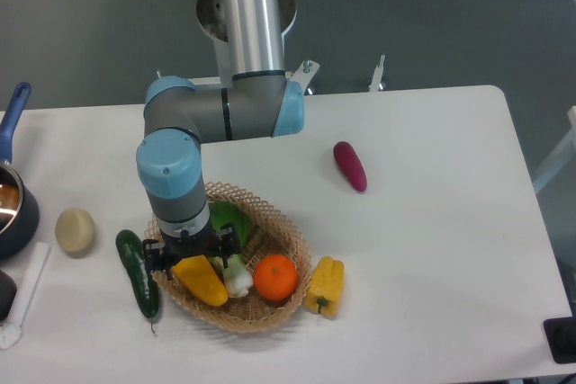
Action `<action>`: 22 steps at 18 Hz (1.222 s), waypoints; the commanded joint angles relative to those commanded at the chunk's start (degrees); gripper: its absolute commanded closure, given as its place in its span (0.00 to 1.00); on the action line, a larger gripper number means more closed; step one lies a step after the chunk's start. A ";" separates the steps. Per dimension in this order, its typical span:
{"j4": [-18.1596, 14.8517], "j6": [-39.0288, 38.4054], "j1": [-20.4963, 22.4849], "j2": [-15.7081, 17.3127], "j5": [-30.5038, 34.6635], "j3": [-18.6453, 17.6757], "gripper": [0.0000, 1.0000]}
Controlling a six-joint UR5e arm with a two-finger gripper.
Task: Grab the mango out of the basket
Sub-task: 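Lower the gripper around the yellow mango and close on it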
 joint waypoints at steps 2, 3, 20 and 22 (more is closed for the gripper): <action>0.09 -1.33 0.00 0.00 0.09 0.00 0.00; 0.09 -2.03 0.00 -0.17 0.09 0.09 0.00; 0.00 -1.68 -1.32 -1.49 2.29 -0.44 0.00; 0.00 -1.60 -1.32 -1.84 2.37 -0.44 0.00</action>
